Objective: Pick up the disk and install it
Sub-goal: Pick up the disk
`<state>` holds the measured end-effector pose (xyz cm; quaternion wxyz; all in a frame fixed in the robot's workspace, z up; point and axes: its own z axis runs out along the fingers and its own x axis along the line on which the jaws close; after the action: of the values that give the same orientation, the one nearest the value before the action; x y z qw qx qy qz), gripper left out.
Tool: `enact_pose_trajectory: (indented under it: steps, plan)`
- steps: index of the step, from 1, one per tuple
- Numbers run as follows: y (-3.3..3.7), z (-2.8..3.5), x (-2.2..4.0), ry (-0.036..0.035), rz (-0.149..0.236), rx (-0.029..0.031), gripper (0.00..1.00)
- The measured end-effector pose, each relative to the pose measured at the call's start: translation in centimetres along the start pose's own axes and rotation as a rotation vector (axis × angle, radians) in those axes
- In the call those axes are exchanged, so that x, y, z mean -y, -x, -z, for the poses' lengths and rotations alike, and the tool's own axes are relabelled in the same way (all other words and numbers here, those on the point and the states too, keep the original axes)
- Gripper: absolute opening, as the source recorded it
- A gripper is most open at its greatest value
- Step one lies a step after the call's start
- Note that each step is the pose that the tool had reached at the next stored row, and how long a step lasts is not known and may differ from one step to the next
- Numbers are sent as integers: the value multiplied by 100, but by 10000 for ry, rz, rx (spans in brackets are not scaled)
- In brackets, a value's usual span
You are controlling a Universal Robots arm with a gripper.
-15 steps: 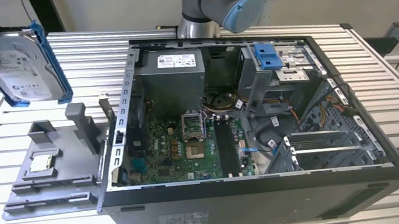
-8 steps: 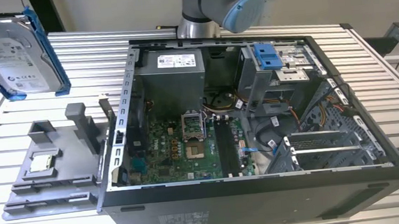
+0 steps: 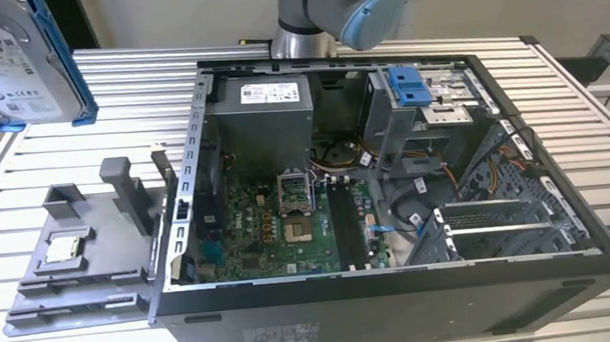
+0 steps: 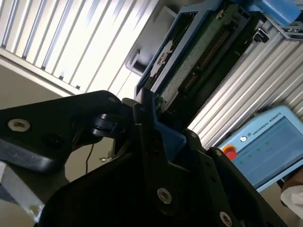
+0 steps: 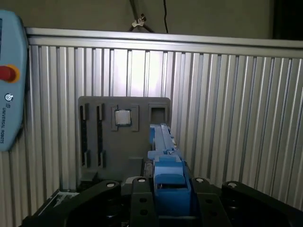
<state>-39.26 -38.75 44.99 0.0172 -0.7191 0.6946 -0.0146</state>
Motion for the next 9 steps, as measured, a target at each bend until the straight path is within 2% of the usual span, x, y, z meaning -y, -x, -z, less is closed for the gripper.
enact_pose_trajectory:
  steps: [5,9]
  plan:
    - [0,145,6,2,0,0,0]
    - [0,150,7,0,1,1,0]
